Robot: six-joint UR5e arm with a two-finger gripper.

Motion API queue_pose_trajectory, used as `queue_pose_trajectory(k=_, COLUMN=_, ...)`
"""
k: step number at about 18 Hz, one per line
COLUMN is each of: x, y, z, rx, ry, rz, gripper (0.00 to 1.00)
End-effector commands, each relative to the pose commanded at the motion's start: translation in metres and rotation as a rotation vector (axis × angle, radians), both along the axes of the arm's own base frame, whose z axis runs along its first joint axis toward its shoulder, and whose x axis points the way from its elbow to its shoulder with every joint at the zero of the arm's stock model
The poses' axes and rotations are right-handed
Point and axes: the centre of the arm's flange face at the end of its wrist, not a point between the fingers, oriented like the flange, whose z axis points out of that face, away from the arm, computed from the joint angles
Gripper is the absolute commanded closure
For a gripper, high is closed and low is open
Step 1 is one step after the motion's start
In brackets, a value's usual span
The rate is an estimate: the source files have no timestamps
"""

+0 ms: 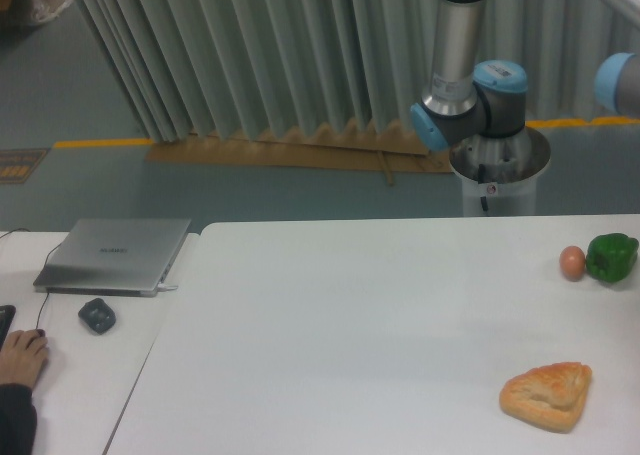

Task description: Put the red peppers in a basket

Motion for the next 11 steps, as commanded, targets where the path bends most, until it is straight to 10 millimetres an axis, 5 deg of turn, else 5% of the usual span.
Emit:
queue_pose_trajectory(k=4, x=0.041, y=0.023, z=0.014, rx=0.0, ry=-0.024, rz=-0.005, gripper=0.0)
queue_pose_trajectory(k=11, x=0.051, y=0.029, z=0.011, rx=-0.005, ry=-0.038, rz=0.008, gripper=0.0)
